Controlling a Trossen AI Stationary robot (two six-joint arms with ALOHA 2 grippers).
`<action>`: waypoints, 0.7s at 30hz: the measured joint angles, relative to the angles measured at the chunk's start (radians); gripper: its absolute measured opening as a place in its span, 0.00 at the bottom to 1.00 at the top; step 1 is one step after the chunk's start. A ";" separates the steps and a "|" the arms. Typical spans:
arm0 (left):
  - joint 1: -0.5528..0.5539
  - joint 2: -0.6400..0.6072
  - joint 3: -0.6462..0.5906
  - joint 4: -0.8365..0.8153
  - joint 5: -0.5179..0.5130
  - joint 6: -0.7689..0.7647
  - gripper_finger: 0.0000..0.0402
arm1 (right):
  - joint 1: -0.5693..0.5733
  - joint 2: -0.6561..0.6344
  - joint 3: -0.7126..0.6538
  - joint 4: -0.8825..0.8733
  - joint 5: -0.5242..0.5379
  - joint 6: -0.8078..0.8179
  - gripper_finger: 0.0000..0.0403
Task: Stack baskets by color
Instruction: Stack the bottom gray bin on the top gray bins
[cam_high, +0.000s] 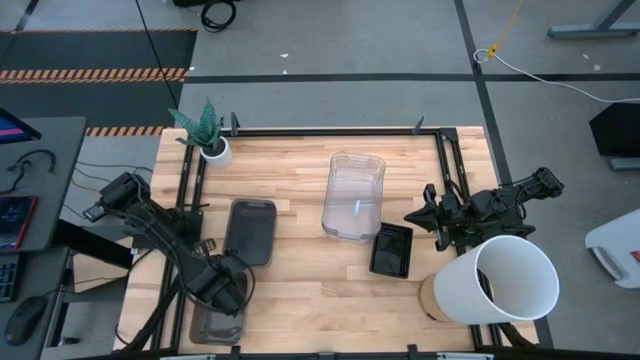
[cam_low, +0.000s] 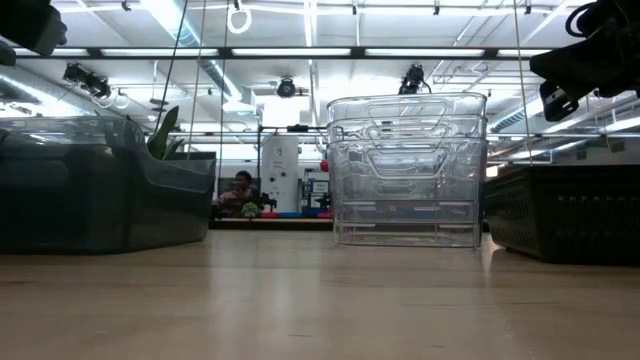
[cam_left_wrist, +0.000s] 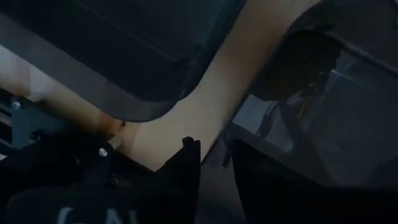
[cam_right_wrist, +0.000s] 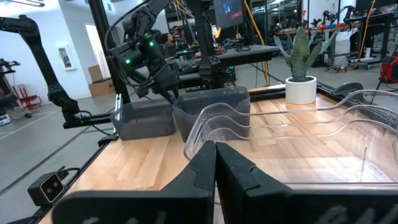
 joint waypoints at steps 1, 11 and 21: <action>0.000 0.000 -0.005 0.005 -0.001 -0.003 0.25 | 0.000 0.000 0.000 0.000 0.000 0.000 0.04; 0.000 0.000 -0.039 0.047 -0.015 0.008 0.24 | 0.000 0.000 0.000 0.000 0.000 0.000 0.04; 0.000 0.000 -0.049 0.078 -0.040 0.008 0.23 | 0.000 0.000 0.000 0.000 0.000 0.000 0.04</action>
